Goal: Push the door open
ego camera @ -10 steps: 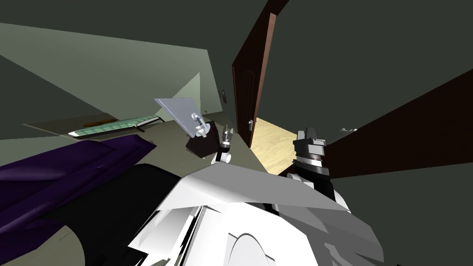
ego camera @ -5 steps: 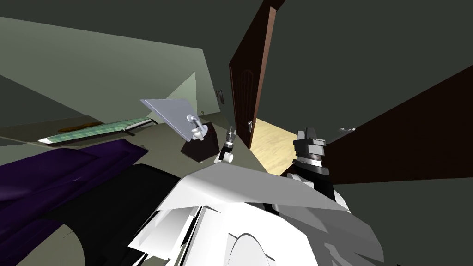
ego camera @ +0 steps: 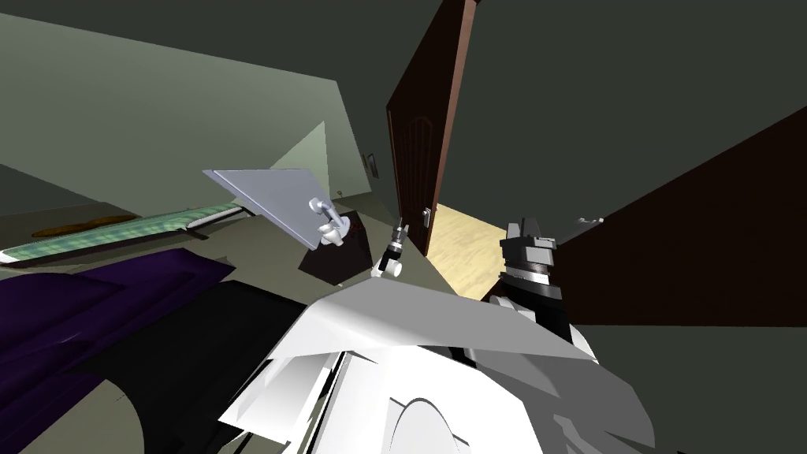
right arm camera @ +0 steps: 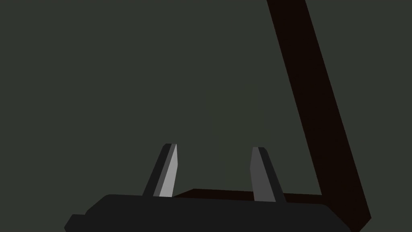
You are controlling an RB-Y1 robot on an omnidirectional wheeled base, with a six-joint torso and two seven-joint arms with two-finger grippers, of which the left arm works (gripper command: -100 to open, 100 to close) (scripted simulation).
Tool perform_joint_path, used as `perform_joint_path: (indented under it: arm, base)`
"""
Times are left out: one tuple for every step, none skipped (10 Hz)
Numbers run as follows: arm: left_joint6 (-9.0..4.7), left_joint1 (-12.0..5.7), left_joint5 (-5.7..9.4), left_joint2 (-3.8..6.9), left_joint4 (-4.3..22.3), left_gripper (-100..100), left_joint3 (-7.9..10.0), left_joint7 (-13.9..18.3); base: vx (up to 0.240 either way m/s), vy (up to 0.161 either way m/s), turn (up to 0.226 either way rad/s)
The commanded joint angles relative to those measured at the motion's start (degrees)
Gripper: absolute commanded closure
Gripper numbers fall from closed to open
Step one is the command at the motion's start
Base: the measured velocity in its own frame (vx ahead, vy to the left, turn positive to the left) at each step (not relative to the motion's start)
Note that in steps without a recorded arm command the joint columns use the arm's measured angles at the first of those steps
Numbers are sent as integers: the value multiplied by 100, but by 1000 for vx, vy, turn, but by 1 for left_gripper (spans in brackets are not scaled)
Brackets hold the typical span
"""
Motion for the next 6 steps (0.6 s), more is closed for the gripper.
perform_joint_path:
  arm:
    - [41, -110, 42, -5, 175, -100, -78, -44]
    - [67, -243, 94, -2, 403, -100, -168, -82]
    - [80, -309, 120, -2, 518, -100, -213, -102]
    - [93, -376, 146, -2, 632, -100, -258, -121]
    - [106, -442, 172, -3, 746, -100, -303, -140]
    - [119, -509, 197, -3, 860, -100, -348, -159]
  base:
    - [88, 86, -71]
    - [118, 108, -153]
    - [118, 120, -104]
    - [83, 86, -78]
    - [66, 69, -76]
    - [75, 75, -87]
